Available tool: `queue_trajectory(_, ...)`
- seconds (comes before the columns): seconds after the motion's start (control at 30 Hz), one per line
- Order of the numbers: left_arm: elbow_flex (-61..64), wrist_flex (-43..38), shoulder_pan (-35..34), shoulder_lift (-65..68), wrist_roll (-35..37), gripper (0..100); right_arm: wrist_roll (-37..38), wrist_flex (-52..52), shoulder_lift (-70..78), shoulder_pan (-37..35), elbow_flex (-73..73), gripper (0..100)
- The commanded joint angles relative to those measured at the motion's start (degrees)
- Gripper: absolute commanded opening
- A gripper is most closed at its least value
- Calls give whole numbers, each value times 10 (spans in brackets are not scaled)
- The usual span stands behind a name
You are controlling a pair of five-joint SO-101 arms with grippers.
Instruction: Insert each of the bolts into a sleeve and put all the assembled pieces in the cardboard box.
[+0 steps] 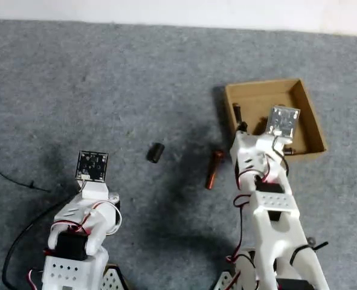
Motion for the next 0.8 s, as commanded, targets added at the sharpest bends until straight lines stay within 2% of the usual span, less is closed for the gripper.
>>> queue_trajectory(0.0,13,2,-7,-1,-2,9,-3,-15,-29,-6,3,321)
queue_trajectory(0.77,13,2,-7,-1,-2,9,0,-15,-180,-6,124,321)
